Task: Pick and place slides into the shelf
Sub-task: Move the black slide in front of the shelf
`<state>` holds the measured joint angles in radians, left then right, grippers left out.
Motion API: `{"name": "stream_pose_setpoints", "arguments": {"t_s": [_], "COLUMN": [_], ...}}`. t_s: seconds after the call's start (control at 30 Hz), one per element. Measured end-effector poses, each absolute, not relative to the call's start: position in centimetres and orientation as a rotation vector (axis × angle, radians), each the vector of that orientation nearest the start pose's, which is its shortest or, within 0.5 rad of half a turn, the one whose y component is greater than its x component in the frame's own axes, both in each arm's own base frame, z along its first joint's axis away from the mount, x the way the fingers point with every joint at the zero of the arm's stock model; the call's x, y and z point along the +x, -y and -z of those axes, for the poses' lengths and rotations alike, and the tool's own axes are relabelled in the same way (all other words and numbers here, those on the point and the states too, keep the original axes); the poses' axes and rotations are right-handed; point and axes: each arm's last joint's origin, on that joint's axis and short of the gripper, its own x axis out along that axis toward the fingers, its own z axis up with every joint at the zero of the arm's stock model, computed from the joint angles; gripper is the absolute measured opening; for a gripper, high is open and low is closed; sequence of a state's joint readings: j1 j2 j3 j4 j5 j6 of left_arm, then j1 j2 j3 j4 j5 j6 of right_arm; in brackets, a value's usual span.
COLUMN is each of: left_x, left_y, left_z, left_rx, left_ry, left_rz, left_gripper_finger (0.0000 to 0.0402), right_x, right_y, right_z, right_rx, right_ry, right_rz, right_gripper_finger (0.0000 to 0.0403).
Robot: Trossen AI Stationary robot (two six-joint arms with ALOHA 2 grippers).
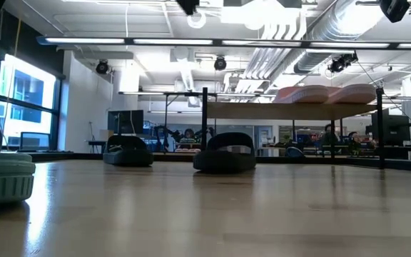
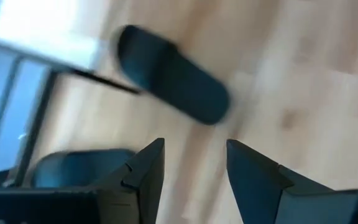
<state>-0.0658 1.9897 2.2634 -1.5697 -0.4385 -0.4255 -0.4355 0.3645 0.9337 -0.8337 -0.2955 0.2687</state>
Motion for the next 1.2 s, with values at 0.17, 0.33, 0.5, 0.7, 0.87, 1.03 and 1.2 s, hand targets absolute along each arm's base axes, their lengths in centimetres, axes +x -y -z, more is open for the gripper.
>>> {"name": "stream_pose_setpoints", "arguments": {"t_s": [0.17, 0.33, 0.5, 0.7, 0.87, 1.03, 1.2], "left_x": [36.7, 34.9, 32.3, 31.0, 30.2, 29.0, 27.7], "left_y": [-3.0, -7.7, -12.4, -15.5, -16.1, -15.9, -15.8], "left_z": [-33.9, -27.5, -21.9, -17.5, -16.2, -14.8, -13.1], "left_rx": [0.034, 0.054, 0.118, 0.052, 0.056, 0.072, 0.079], "left_ry": [-1.3, -1.566, -1.676, -1.658, -1.672, -1.729, -1.748], "left_rz": [-0.768, -0.896, -1.064, -0.977, -0.98, -0.983, -1.021], "left_gripper_finger": [0.0155, 0.0156, 0.0156, 0.0156, 0.0156, 0.0156, 0.0156], "right_x": [3.9, 3.9, 3.9, 3.9, 3.9, 3.9, 3.9], "right_y": [0.9, 0.9, 0.9, 0.9, 0.9, 0.9, 0.9], "right_z": [-35.5, -35.5, -35.5, -35.5, -35.5, -35.5, -35.5], "right_rx": [0.365, 0.366, 0.366, 0.4, 0.425, 0.432, 0.432], "right_ry": [-0.228, -0.229, -0.229, -0.225, -0.223, -0.222, -0.222], "right_rz": [0.171, 0.17, 0.171, 0.181, 0.184, 0.184, 0.188], "right_gripper_finger": [0.0, 0.0, 0.0, 0.0, 0.0, 0.0, 0.0]}}
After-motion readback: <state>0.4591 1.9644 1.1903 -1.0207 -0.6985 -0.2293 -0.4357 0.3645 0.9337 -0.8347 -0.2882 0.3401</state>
